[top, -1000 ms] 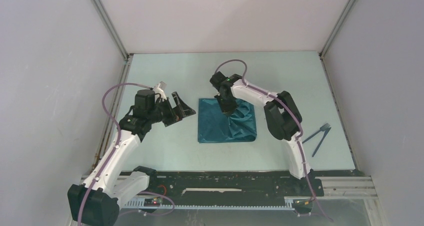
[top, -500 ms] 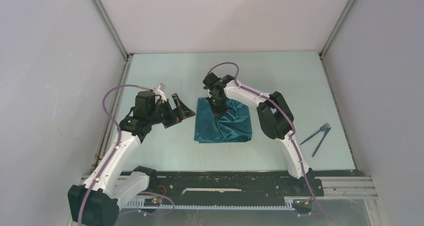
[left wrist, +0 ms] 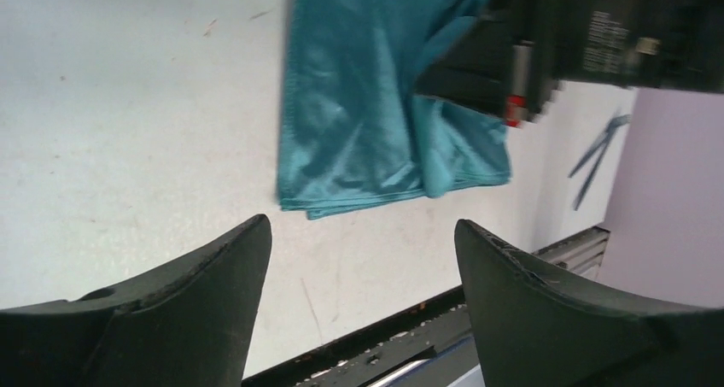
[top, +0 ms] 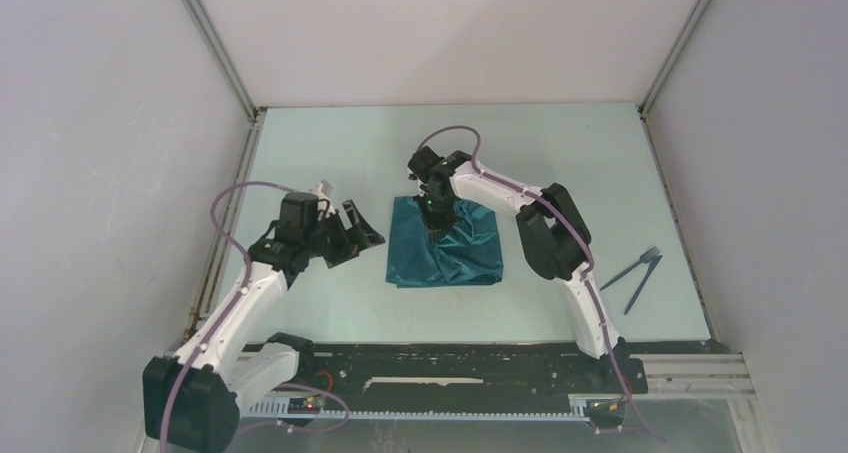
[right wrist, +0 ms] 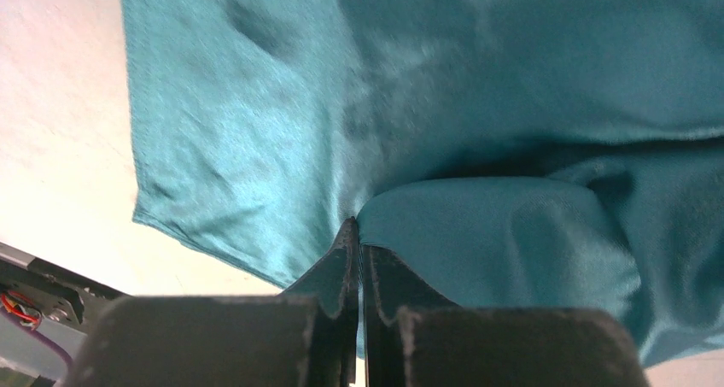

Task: Fold the napkin into a case and place the utensils inside
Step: Fold the rectangle-folded napkin at the center of the board.

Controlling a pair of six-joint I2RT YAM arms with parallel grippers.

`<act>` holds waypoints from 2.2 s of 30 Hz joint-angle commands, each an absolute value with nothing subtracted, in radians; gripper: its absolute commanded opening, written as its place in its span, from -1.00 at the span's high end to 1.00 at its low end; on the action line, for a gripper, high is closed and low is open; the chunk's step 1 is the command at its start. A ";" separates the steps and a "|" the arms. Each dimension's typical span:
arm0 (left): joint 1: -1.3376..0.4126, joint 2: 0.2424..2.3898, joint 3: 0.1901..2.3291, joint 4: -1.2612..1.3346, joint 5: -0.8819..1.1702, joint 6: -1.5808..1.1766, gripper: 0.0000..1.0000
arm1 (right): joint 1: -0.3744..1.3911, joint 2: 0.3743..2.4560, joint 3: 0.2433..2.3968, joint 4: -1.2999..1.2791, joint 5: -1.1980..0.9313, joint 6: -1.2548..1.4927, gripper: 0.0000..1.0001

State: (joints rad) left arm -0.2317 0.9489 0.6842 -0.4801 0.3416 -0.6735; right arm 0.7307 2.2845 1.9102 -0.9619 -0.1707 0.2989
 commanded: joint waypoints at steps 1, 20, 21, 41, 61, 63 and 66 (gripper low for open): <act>-0.234 1.032 0.649 -0.401 0.287 -0.689 -0.64 | 0.686 2.150 1.813 -0.936 -0.166 0.306 1.00; -0.401 1.359 0.598 -0.193 0.230 -0.748 0.13 | 0.488 1.972 1.549 -0.894 -0.155 0.182 1.00; -0.418 1.365 0.595 -0.195 0.221 -0.749 0.13 | 0.487 1.973 1.550 -0.894 -0.157 0.180 1.00; -0.459 1.342 0.508 -0.183 0.205 -0.791 0.28 | 0.506 1.979 1.580 -0.899 -0.173 0.189 1.00; -0.478 1.350 0.483 -0.145 0.196 -0.827 0.28 | 0.512 1.985 1.588 -0.900 -0.178 0.183 1.00; -0.480 1.337 0.481 -0.144 0.187 -0.828 0.39 | 0.511 1.983 1.587 -0.900 -0.178 0.183 1.00; -0.483 1.310 0.477 -0.151 0.180 -0.826 0.75 | 0.511 1.980 1.585 -0.901 -0.174 0.183 1.00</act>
State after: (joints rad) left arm -0.4713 1.3247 0.4908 -0.1295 0.2150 -0.8326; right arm 0.5056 2.0201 1.5478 -0.8974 -0.1677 0.2035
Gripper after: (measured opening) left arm 0.244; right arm 0.008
